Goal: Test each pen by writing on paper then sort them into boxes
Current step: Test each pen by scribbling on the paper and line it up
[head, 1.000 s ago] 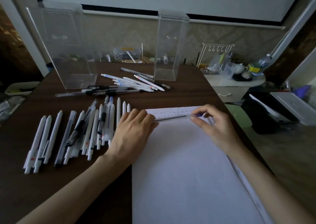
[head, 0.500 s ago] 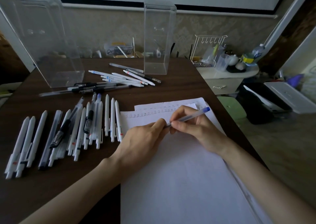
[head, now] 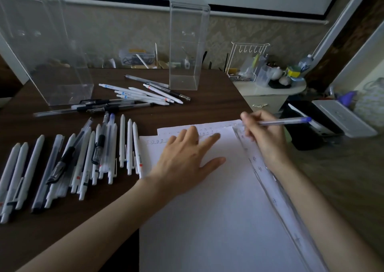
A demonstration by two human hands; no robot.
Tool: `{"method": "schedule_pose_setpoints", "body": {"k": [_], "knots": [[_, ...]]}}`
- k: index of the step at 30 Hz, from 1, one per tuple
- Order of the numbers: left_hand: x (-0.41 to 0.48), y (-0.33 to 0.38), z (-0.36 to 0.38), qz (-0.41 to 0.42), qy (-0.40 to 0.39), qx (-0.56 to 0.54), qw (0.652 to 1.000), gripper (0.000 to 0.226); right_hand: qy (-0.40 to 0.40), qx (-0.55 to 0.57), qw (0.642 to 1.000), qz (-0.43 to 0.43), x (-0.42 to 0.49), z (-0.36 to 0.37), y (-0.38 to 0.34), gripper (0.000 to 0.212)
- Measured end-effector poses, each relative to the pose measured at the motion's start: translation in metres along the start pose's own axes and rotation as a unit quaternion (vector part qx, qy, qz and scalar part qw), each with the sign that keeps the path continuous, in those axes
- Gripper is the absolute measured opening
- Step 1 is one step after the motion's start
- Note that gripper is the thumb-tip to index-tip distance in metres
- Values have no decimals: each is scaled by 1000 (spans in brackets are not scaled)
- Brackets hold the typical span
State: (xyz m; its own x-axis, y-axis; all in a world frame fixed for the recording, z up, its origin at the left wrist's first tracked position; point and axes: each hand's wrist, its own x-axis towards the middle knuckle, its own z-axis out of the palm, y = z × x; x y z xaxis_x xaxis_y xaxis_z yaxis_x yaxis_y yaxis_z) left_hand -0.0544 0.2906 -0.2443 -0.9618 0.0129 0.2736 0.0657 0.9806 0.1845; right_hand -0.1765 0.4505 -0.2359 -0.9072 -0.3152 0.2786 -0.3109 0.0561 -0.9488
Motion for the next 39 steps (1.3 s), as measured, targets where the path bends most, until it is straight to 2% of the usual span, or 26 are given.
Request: {"method": "schedule_pose_setpoints", "body": {"k": [4,8,11,20,33,39], "knots": [[21,16,20,23,-4,49,999,76,-15,-39,999,35,6,8,14,26],[19,15,35,28,66,42,997,58,-16,-101,993,51,28,17,16,32],[19,15,40,26,101,35,994,53,-6,-146,989,23,33,29,17,34],[21,16,40,5,87,19,996,52,-59,-170,983,-14,32,31,24,29],[21,15,37,3,58,8,998,52,-60,-193,979,-17,31,29,21,27],[19,14,32,-16,59,-52,997,38,-59,-170,983,-25,32,30,22,27]]}}
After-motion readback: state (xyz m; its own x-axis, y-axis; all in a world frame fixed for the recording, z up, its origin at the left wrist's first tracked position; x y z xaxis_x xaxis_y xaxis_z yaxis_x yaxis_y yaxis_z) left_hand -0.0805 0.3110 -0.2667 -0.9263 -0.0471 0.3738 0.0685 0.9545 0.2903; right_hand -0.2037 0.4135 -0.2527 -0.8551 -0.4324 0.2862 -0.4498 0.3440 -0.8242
